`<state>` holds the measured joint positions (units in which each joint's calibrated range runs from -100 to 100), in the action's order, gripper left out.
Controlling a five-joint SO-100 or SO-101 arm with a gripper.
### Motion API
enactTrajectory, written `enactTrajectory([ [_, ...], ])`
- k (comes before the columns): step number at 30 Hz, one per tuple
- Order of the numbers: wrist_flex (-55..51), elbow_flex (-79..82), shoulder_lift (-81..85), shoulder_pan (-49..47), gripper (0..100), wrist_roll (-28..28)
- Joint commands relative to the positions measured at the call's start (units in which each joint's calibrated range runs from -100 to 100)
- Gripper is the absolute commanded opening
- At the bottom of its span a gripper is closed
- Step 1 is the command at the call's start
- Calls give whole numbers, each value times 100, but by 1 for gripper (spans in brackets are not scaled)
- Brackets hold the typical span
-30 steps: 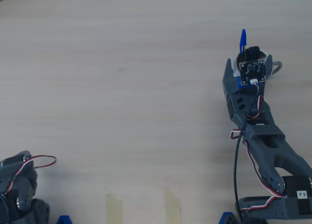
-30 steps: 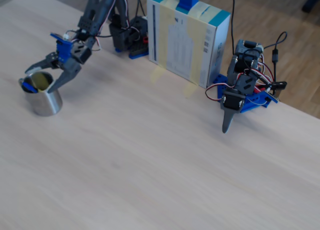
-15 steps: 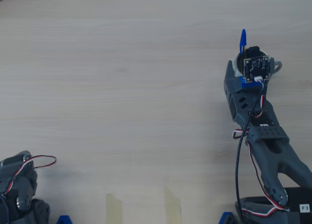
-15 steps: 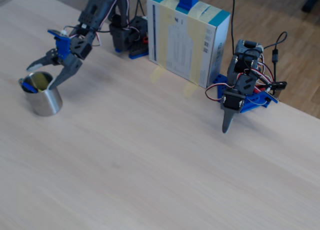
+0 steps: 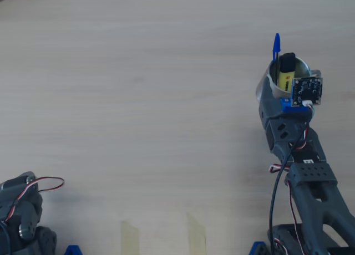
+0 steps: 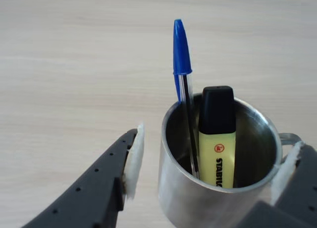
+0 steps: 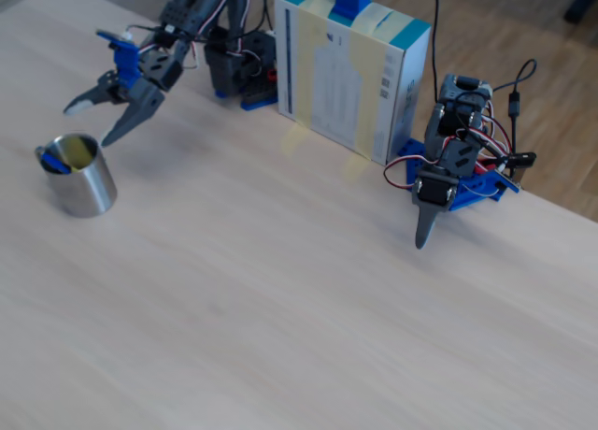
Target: Grab the blue pen and put it in the silver cup.
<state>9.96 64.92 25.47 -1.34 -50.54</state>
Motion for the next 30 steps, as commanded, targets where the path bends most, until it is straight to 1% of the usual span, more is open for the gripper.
enactTrajectory([
  [1, -22, 170, 604, 12, 40, -59],
  [5, -503, 460, 1219, 12, 39, -278],
  [10, -1550, 614, 2058, 12, 40, -330],
  [13, -2279, 614, 2532, 12, 39, -496],
  [23, -3849, 641, 3696, 12, 39, -558],
  [30, -3926, 1322, 4444, 12, 39, -579],
])
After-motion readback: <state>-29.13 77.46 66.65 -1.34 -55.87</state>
